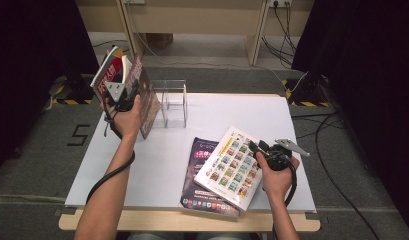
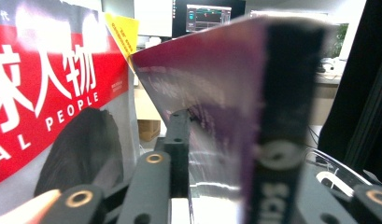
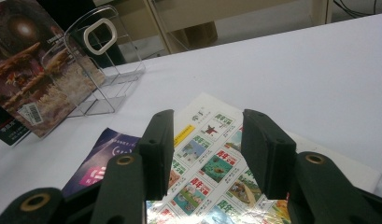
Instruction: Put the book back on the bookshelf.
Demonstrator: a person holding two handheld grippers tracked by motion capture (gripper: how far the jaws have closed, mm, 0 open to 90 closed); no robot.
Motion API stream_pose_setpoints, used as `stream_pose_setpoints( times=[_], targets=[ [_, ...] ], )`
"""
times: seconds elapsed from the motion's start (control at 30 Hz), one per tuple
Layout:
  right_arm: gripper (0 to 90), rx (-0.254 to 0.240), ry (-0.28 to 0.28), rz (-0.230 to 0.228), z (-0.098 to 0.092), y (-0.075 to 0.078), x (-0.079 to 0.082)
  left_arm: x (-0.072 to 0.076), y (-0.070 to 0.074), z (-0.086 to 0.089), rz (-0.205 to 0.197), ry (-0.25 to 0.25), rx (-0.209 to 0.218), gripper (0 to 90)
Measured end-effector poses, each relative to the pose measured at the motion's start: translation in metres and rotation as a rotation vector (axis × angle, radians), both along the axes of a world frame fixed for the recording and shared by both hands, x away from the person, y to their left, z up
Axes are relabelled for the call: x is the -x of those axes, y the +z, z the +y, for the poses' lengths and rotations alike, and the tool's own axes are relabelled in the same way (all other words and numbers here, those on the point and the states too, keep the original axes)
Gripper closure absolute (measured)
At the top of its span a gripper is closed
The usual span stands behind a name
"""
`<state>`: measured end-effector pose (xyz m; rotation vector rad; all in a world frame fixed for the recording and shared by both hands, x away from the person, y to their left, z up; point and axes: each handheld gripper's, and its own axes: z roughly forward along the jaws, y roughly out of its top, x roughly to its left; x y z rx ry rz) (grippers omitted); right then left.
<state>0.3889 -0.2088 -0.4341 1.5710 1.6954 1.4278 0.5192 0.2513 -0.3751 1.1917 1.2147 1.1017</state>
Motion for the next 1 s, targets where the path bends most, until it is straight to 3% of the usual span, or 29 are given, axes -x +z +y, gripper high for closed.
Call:
stream_pose_setpoints(
  times=[0.27,0.5,0.57,0.7,0.83,1.0],
  targets=[
    [54.8,0.002,0.003,0.0,0.001,0.0,0.0,0.006,0.006,0.0,0.031,-0.013,-0.001,53.9],
    [54.7,0.007,0.004,-0.002,0.002,0.0,0.0,0.011,0.003,0.0,0.048,-0.013,-0.003,51.9],
    [54.7,0.004,0.004,0.001,0.002,0.0,0.0,0.011,0.002,-0.001,0.056,-0.017,0.002,54.2],
    [54.7,0.006,0.005,-0.002,0.002,0.0,0.0,0.008,0.002,0.002,0.09,-0.007,0.039,67.8],
    [54.6,0.006,0.004,0.002,0.001,0.0,0.0,0.006,0.003,0.0,0.101,-0.019,0.035,77.1],
    [54.6,0.005,0.007,0.007,0.002,-0.001,-0.001,0.005,0.004,-0.009,0.098,-0.056,0.026,81.0]
  ],
)
